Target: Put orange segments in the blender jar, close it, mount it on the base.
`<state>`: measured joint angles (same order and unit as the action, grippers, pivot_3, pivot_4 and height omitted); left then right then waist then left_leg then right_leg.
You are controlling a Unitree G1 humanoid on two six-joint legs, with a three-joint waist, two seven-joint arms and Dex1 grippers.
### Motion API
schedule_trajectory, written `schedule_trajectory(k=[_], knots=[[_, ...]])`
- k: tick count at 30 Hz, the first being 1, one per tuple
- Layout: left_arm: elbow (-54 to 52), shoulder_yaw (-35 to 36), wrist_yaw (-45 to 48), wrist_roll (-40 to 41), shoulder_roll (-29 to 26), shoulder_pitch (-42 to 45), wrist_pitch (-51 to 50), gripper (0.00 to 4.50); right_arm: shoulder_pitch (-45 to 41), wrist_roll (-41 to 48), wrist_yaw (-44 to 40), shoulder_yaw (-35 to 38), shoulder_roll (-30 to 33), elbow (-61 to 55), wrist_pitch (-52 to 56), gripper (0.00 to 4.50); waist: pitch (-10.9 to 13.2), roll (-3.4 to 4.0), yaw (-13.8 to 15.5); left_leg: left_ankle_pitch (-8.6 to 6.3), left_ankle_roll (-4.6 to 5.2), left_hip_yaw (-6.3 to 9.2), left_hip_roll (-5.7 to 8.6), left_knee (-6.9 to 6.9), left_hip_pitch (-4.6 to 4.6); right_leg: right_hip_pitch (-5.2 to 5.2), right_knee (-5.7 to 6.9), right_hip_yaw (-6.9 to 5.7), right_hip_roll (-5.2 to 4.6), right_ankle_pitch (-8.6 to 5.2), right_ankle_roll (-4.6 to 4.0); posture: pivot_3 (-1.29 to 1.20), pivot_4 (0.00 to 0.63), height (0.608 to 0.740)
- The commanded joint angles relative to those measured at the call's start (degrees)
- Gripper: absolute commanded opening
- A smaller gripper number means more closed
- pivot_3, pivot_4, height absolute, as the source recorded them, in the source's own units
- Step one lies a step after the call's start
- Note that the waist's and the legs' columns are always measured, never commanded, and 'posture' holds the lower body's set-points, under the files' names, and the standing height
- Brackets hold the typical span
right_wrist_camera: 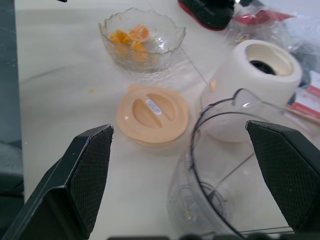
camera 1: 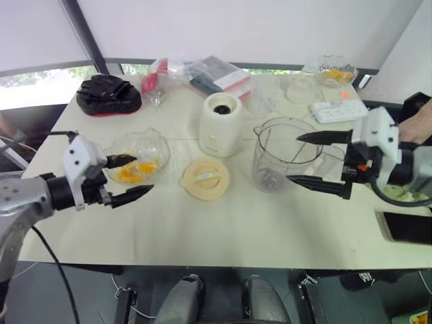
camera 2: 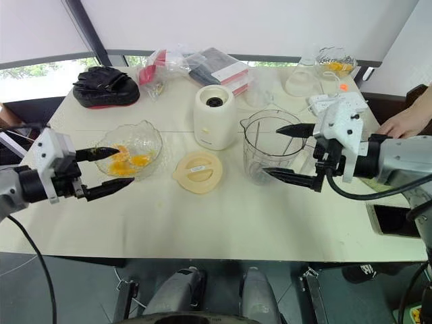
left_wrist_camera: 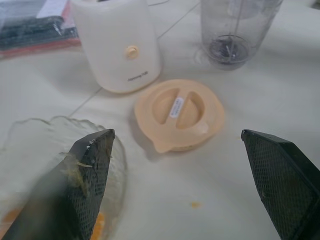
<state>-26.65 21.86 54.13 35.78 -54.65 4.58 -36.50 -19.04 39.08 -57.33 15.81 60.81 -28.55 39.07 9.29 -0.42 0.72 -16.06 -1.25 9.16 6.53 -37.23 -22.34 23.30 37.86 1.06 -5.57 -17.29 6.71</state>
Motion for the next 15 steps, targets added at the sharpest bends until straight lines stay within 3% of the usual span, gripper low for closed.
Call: schedule_trajectory(k=[1,15], knots=[[0.95,0.89,0.94,0.12,-1.0,1.3,1.47,4.24,-2.36,0.66,0.37,0.13,0.34,-0.61,-0.17,4.45,0.02,0.03,-0.04,0.0,-0.01,0.0,0.0,0.0,0.0,0.0,0.0,0.0,0.0,0.0,0.0,0.0,0.15,0.74],[4.18,-3.99,-0.02,-1.73,-0.48,6.68,1.83,4.24,-6.91,0.93,2.77,-2.6,-1.3,-0.63,0.3,4.45,0.07,0.06,-0.07,0.04,-0.08,-0.07,-0.03,0.04,-0.02,0.07,-0.01,0.03,0.0,0.01,0.0,0.0,0.15,0.74]])
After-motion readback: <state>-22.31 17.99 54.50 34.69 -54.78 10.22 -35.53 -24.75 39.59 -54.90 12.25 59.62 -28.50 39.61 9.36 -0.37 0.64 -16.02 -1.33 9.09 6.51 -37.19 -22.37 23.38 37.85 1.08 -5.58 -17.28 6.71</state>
